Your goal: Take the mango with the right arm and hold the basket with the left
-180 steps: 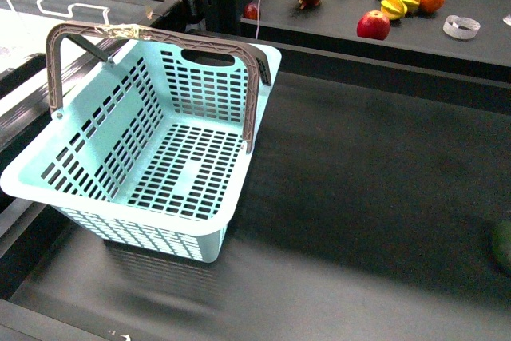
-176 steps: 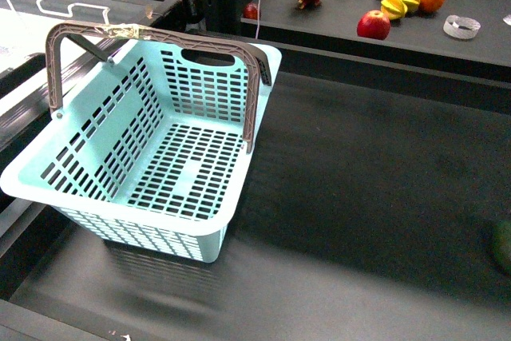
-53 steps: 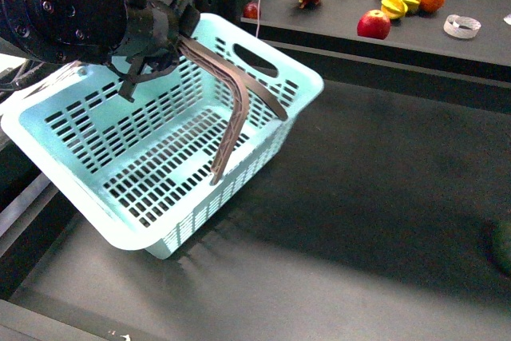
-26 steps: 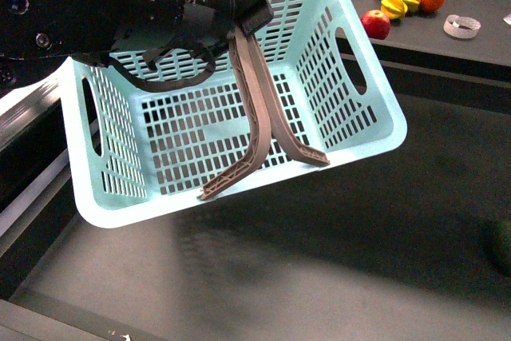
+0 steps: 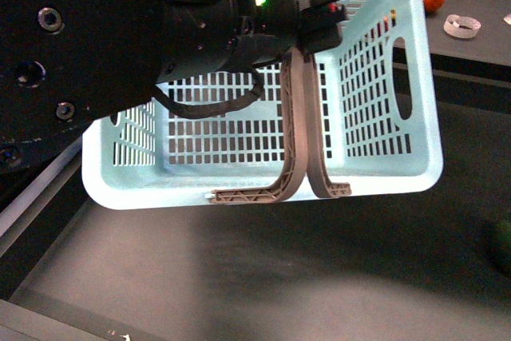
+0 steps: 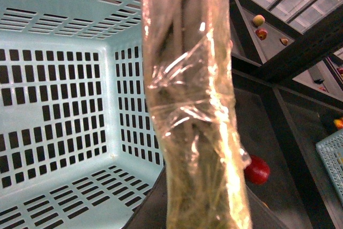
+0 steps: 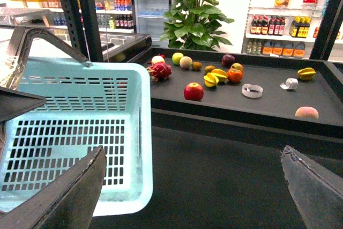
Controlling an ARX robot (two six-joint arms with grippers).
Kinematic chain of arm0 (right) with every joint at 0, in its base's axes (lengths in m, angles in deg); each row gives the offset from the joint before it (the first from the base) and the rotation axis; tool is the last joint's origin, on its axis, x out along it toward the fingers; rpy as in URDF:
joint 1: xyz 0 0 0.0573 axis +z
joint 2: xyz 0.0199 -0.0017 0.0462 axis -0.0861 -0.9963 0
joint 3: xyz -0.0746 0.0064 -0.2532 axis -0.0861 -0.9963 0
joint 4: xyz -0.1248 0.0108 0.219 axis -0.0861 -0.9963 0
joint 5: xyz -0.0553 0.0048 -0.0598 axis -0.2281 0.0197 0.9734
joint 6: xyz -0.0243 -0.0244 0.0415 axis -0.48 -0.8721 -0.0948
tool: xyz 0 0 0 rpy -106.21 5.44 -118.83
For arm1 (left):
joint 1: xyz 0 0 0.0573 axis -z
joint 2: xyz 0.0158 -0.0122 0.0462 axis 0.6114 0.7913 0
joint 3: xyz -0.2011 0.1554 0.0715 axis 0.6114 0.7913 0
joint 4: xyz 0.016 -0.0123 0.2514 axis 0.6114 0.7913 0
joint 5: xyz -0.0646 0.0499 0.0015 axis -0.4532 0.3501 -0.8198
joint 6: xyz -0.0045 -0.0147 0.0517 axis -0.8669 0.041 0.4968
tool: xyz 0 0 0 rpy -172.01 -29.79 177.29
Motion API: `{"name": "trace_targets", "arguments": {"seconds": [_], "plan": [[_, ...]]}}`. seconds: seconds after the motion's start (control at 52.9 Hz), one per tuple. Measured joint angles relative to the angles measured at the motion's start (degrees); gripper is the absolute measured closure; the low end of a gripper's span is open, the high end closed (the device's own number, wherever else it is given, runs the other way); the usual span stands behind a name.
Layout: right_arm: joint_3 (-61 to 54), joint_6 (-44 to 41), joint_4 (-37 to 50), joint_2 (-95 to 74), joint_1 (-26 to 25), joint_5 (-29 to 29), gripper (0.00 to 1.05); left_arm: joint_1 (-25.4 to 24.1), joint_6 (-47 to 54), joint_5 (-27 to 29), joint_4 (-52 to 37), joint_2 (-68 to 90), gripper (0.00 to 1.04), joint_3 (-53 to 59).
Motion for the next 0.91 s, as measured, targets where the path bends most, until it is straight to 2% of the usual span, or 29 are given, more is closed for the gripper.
{"name": "trace_targets", "arguments": {"seconds": [0.283,0.699,0.794,0.907], "plan": [[0.0,0.0,0.0,0.0,0.0,0.0,0.08,1.8,0.9,-0.5,-0.3,-0.7,0.98,0.0],[0.1,-0.1,-0.3,-0.2,0.0,0.1,0.08,1.8,1.4,0.6,-0.3,-0.8,0.98,0.2],[1.7,-1.9,-1.3,-6.3,-3.4,-4.3,0.08,1.8,1.4,0.4,-0.3,-0.8,0.98,0.2],[2.6,-3.6,9.5,-21.1,-11.4,-10.6,0.08,1.9,1.5,0.3,-0.3,-0.8,0.98,0.2]]}}
